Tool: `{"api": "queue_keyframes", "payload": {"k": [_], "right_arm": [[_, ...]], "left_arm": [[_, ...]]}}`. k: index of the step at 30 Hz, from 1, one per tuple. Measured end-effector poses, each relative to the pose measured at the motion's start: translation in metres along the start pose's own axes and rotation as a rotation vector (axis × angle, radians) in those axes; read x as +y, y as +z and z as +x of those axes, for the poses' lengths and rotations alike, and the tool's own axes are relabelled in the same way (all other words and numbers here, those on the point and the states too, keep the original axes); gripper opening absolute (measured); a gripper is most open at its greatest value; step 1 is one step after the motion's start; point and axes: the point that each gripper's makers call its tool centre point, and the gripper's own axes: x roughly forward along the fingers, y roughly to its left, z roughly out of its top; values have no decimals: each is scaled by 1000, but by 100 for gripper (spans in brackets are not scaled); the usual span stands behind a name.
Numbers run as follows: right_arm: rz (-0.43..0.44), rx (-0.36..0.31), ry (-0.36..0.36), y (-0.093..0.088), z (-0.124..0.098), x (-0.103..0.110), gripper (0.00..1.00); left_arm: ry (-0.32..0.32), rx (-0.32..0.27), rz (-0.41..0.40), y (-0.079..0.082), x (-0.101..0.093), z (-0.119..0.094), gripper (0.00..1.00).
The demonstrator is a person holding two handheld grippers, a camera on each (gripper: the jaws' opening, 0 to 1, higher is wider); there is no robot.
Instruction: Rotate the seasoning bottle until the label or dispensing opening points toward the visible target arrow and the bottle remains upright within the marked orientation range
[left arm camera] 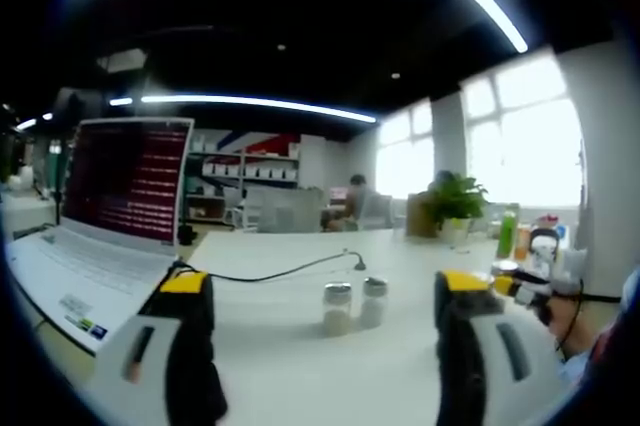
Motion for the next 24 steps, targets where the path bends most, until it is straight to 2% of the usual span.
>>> {"api": "queue_keyframes", "payload": {"k": [7, 10, 18, 24], "right_arm": [[-14, 22, 3, -4, 0, 0, 43], [6, 5, 15, -5, 2, 1, 64], [-1, 3, 4, -1, -5, -7, 67], [-15, -6, 27, 7, -9, -12, 68]], "left_arm": [[-4, 0, 0, -1, -2, 0, 97], [-2, 1, -2, -1, -1, 0, 97], [-1, 3, -3, -2, 0, 0, 97], [-1, 3, -5, -1, 1, 0, 97]]}}
